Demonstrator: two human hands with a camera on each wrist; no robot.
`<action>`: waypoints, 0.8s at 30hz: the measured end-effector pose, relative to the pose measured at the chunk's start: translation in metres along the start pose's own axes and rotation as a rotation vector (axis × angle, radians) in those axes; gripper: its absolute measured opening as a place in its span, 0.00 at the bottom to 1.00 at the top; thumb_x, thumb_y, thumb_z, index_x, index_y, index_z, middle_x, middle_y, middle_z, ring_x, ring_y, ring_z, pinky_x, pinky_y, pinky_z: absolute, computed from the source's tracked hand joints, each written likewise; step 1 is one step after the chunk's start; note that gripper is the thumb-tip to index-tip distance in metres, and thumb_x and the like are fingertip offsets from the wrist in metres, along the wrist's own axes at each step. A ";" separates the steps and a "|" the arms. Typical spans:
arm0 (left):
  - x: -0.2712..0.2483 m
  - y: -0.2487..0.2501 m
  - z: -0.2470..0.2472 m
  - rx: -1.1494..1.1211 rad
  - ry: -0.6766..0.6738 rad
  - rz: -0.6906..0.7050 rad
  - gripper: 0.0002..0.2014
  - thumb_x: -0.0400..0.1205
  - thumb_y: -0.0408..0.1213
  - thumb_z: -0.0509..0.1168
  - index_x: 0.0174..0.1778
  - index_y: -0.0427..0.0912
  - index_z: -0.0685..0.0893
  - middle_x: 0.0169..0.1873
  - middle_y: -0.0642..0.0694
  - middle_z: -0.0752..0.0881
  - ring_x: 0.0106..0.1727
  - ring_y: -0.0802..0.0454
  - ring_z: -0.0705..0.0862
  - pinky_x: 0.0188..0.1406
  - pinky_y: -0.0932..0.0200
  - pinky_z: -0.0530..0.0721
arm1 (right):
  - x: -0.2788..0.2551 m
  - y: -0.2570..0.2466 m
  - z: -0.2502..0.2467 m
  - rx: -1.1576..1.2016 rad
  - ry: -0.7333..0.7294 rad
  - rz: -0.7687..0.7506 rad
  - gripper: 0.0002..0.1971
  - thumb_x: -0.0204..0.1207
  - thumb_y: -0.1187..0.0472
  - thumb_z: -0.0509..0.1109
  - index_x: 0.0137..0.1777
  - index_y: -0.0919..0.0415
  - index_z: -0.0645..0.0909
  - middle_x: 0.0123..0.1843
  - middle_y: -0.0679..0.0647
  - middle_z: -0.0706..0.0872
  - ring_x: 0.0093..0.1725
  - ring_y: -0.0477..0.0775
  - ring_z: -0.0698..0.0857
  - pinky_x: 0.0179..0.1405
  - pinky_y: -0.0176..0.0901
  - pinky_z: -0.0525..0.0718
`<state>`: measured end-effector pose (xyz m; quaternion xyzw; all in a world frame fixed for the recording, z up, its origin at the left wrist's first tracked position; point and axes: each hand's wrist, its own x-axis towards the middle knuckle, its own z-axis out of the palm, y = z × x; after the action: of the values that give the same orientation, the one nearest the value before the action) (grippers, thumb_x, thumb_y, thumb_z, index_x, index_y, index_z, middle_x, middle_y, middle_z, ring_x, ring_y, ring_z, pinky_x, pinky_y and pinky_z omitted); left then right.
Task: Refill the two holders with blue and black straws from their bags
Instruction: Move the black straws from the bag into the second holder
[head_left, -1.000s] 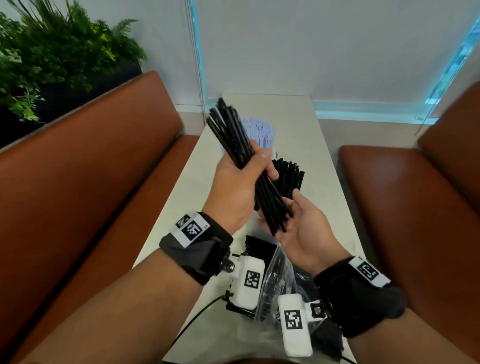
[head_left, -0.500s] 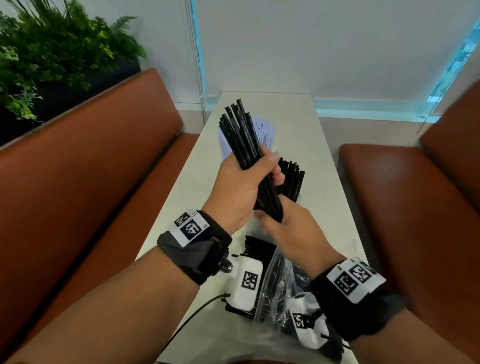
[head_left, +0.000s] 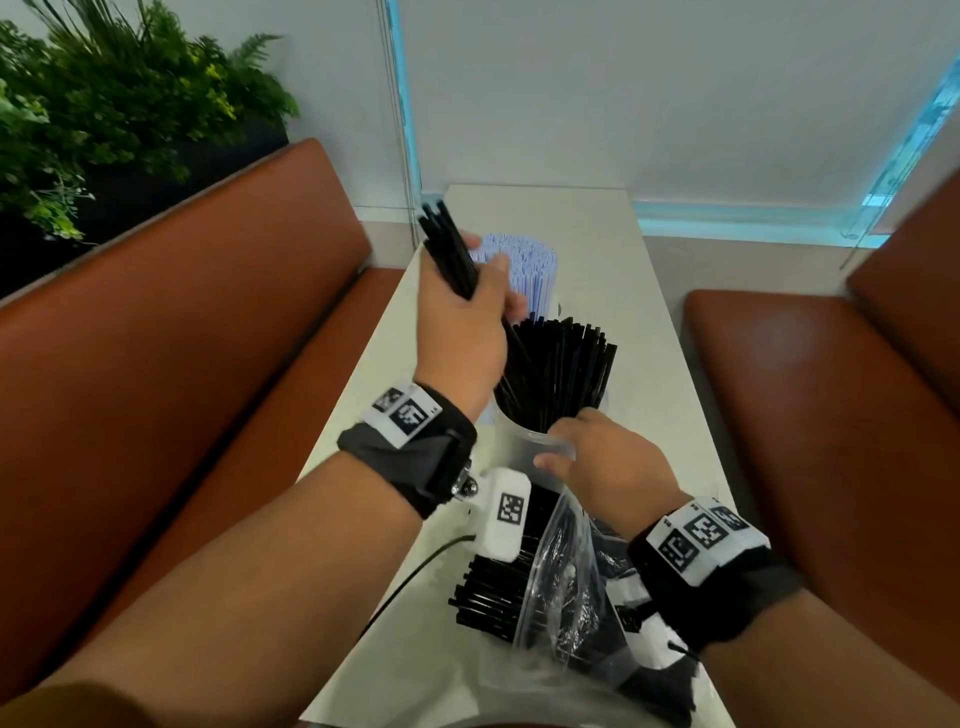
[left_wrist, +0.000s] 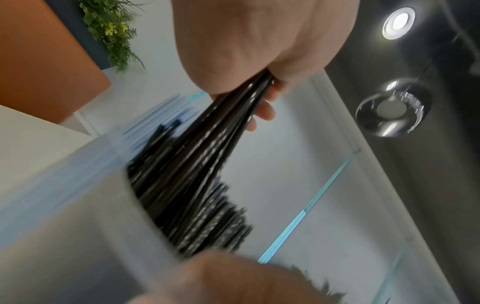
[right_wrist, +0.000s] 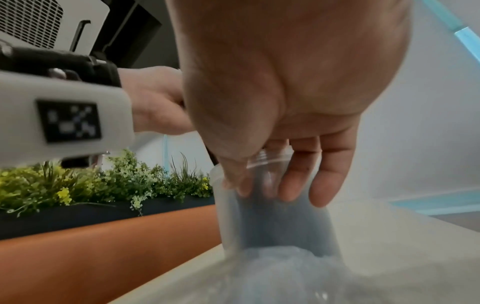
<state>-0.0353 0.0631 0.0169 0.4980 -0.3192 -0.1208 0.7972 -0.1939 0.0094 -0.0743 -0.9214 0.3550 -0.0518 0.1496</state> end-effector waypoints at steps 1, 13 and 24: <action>-0.005 -0.011 0.000 0.062 -0.027 -0.028 0.08 0.85 0.34 0.66 0.51 0.53 0.76 0.32 0.45 0.83 0.30 0.50 0.85 0.37 0.60 0.86 | 0.001 0.000 0.003 -0.003 0.002 -0.021 0.13 0.86 0.40 0.61 0.55 0.48 0.79 0.48 0.44 0.74 0.46 0.52 0.84 0.38 0.47 0.77; -0.025 -0.067 -0.023 1.220 -0.331 0.026 0.23 0.75 0.61 0.71 0.56 0.47 0.84 0.60 0.49 0.71 0.64 0.48 0.69 0.64 0.50 0.72 | 0.007 0.006 0.013 0.011 0.009 -0.075 0.11 0.89 0.44 0.55 0.47 0.47 0.65 0.42 0.44 0.66 0.41 0.52 0.77 0.35 0.49 0.76; -0.017 -0.058 -0.023 1.231 -0.624 0.364 0.34 0.81 0.48 0.72 0.81 0.38 0.71 0.78 0.39 0.71 0.80 0.41 0.67 0.82 0.44 0.65 | 0.006 0.006 0.014 0.009 0.040 -0.101 0.11 0.89 0.45 0.56 0.47 0.48 0.65 0.45 0.46 0.68 0.40 0.51 0.75 0.35 0.47 0.72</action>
<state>-0.0267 0.0604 -0.0468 0.7386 -0.6209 0.0793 0.2502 -0.1908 0.0049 -0.0891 -0.9362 0.3106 -0.0794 0.1438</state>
